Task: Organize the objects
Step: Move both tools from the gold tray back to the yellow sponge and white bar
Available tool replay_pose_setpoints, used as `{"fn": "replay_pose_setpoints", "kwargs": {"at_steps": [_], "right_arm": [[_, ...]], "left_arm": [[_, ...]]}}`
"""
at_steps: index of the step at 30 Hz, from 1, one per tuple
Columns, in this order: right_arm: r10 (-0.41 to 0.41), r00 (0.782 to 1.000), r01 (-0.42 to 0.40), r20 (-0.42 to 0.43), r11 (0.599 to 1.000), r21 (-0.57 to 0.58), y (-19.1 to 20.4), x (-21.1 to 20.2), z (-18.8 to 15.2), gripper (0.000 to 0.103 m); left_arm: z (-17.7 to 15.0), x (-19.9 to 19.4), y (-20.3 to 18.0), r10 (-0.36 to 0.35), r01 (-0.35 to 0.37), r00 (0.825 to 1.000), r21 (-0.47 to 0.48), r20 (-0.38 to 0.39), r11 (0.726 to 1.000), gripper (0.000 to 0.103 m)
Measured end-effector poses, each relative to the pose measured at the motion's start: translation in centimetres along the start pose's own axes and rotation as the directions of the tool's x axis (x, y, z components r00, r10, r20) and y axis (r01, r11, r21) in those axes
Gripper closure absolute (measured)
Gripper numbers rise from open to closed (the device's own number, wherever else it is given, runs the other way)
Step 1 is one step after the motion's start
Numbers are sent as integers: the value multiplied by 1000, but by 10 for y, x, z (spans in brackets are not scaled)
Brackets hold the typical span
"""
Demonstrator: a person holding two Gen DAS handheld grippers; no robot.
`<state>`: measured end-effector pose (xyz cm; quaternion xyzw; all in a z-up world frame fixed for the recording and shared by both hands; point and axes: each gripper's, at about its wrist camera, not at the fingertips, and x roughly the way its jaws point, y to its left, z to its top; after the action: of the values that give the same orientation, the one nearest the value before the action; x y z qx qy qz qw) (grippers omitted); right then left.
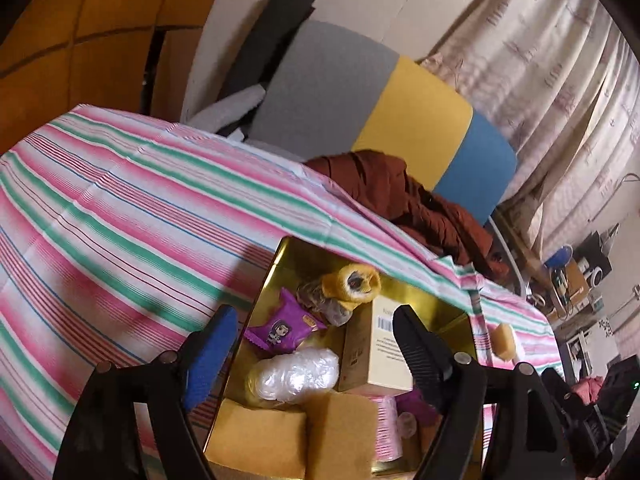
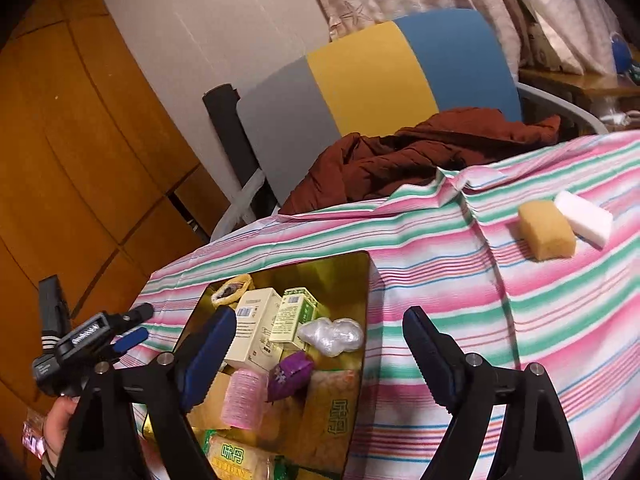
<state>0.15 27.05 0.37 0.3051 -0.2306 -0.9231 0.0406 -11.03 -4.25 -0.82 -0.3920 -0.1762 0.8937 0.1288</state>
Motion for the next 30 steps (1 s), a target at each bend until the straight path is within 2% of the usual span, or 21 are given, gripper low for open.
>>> {"fn": "replay_pose_setpoints", "kwargs": {"at_steps": [4,8,15,20,30], "right_arm": [[-7,1000,7,-13,1000,30,-9,-1,-4,17],[-10,1000,11,-18,999,46,-17,-3,-7,17],[-14,1000,15,-15,998,65,-28,-11,-11,17],[-21,1000,22,-17,997,79,-37,-16,-14,17],[-98,995,98,-8,995,33,-54,-24,-15,17]], "left_arm": [[-5,-18,-15,-17,16,999,13,39,1000,22],[-15,-26,-37,-57,54,998,65,40,996,22],[-40,-17,-73,-105,108,994,155,-32,982,22],[-58,-13,-91,-105,118,992,198,-75,973,22],[-81,-14,-116,-114,143,985,240,-130,960,22]]}}
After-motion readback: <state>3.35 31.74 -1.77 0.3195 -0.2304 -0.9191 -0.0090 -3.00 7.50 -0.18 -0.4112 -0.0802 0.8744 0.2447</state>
